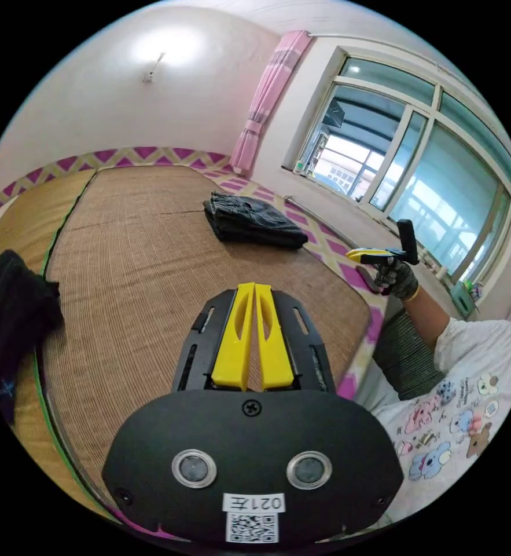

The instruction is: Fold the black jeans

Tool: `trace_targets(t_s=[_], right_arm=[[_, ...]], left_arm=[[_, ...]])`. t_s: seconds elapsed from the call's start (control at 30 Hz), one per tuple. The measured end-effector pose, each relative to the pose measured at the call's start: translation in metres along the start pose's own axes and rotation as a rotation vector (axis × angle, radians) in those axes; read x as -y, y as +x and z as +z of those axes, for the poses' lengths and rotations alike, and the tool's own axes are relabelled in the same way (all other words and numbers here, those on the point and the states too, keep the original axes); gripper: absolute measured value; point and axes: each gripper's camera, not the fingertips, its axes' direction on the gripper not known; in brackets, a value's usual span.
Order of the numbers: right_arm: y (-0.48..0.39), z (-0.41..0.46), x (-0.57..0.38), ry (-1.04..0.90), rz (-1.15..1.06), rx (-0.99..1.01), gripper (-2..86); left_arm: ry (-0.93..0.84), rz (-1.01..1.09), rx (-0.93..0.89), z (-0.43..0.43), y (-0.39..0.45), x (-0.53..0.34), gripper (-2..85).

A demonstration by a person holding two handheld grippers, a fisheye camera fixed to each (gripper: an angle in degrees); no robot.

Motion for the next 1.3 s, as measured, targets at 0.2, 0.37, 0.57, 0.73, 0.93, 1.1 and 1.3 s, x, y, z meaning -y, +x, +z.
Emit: trace_targets(t_s=[0.2, 0.37, 0.57, 0.73, 0.93, 1.1, 1.3], right_arm=[[-0.108, 0.049, -0.043, -0.075, -0.156, -0.086, 6.8], [-0.170, 0.087, -0.043, -0.074, -0.250, -0.042, 6.6], [-0.240, 0.164, 0.004, -0.107, -0.335, 0.130, 6.5], [-0.335, 0.265, 0.061, -0.108, -0.516, 0.202, 7.4], [-0.479, 0.431, 0.121, -0.036, -0.853, 0.110, 9.8], [-0.597, 0.561, 0.146, -0.077, -1.146, -0.016, 13.3], [-0.689, 0.655, 0.172, -0.048, -1.239, -0.038, 13.9]], left_arm=[[0.111, -0.065, 0.008, -0.111, 0.044, -0.086, -1.0], [0.166, -0.141, 0.028, -0.174, 0.060, -0.128, -1.0], [0.212, -0.194, 0.059, -0.234, 0.060, -0.164, -1.0], [0.217, -0.264, 0.051, -0.282, 0.024, -0.197, -1.0], [0.232, -0.306, 0.107, -0.346, -0.014, -0.231, -1.0], [0.261, -0.364, 0.179, -0.396, -0.036, -0.272, -1.0], [0.252, -0.423, 0.225, -0.440, -0.056, -0.314, -0.9]])
